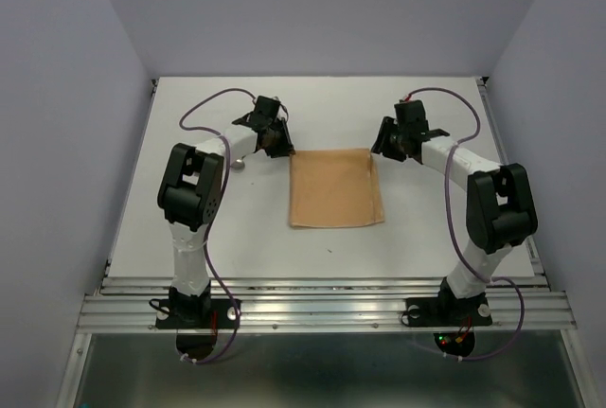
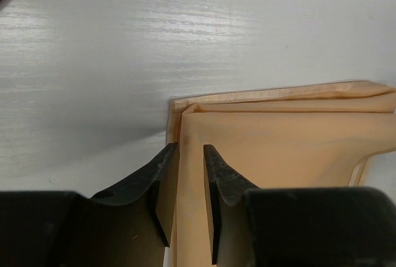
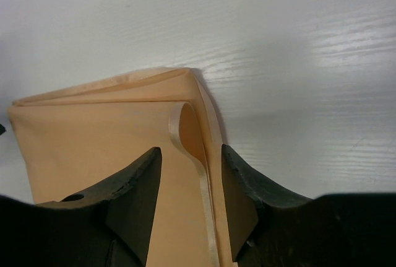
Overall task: Fold the napkin into a case and place the utensils inside
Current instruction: Smooth out the lower triangle-folded napkin at the center of the board.
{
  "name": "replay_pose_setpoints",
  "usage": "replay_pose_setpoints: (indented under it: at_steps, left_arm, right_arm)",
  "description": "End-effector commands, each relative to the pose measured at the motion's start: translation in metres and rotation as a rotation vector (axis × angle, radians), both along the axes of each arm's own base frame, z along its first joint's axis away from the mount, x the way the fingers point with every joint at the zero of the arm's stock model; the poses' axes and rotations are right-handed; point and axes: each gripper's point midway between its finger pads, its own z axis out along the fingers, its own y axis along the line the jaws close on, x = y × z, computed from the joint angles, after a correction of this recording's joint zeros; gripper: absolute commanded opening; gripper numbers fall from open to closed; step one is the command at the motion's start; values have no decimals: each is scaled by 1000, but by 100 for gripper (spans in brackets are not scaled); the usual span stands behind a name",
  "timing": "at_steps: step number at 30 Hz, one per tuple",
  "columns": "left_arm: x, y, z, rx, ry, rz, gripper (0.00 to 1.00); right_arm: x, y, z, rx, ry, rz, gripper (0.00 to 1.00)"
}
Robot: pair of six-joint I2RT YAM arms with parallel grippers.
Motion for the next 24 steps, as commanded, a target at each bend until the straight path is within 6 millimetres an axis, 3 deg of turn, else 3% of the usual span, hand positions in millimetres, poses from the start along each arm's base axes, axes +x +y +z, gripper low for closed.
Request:
replay_pose_setpoints:
  at_steps: [1, 8, 17, 21, 24]
  left_arm:
    - [8, -5, 48, -1, -95, -16, 34]
    - [4, -12, 42, -2, -81, -36, 32]
    - [2, -18, 41, -5, -76, -57, 31]
    - [2, -20, 42, -10, -76, -65, 31]
    - [2, -21, 44, -12, -80, -74, 31]
  right_arm:
    - [7, 13, -8, -15, 23, 107, 49]
    - [12, 29, -20, -12, 47, 172, 45]
    - [28, 40, -18, 33, 26, 168, 30]
    - [31, 49, -26, 50, 43, 188, 27]
    - [33, 52, -27, 61, 44, 187, 17]
